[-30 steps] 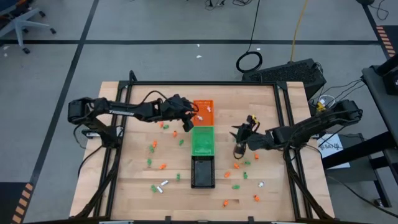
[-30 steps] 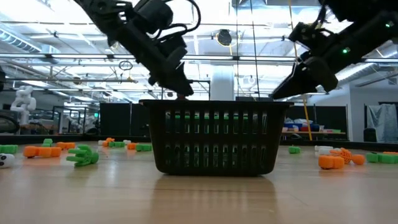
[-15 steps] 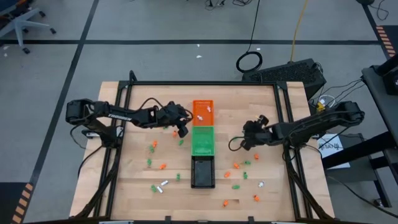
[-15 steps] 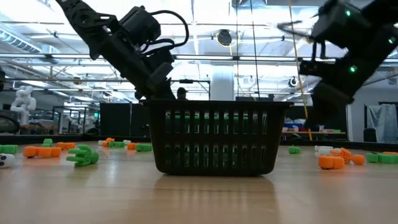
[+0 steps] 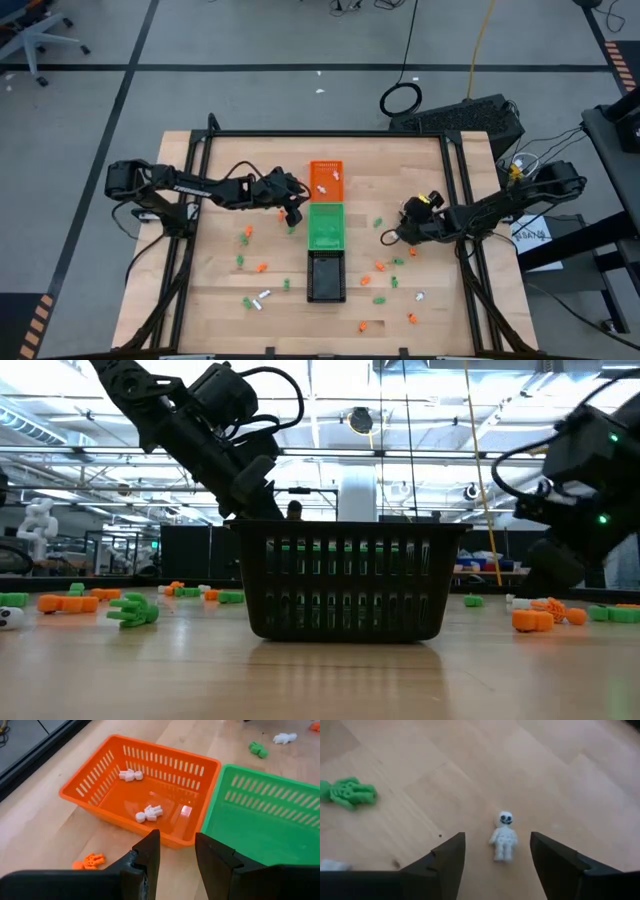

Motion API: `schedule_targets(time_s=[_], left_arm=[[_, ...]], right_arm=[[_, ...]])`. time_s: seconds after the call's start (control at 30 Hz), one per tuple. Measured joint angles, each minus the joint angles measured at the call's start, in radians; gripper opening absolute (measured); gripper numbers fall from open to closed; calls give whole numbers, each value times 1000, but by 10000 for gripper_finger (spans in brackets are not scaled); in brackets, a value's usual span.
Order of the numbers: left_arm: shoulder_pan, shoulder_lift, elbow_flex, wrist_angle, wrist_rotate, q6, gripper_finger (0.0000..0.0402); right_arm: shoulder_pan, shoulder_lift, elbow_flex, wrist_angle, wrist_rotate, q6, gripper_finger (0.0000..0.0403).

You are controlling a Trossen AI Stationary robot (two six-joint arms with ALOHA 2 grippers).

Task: Sort Halloween decoration
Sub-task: Put the white skeleton toy into the orange bin

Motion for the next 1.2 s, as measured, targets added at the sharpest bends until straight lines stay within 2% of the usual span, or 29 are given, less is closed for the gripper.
schedule_targets(time_s=[0.17,0.3,0.4,0.63,0.77,1.03,1.2], left_arm=[[0,0,0,19,0,2,125],[0,0,0,25,0,2,125],[0,0,0,36,0,-2,125],[0,0,0,78,0,-4,125],[0,0,0,95,0,-4,125],[0,0,0,97,0,-7,125],[0,0,0,97,0,-27,125]], right_arm=[[2,-3,-126,227,1,75,199],[2,-3,-168,273,2,112,178],[1,-2,-170,272,-4,106,145],[1,-1,-172,283,0,69,40],[1,0,-170,347,21,-4,8],[-3,2,-112,470,83,-259,4],[-9,2,-26,485,100,-491,3]])
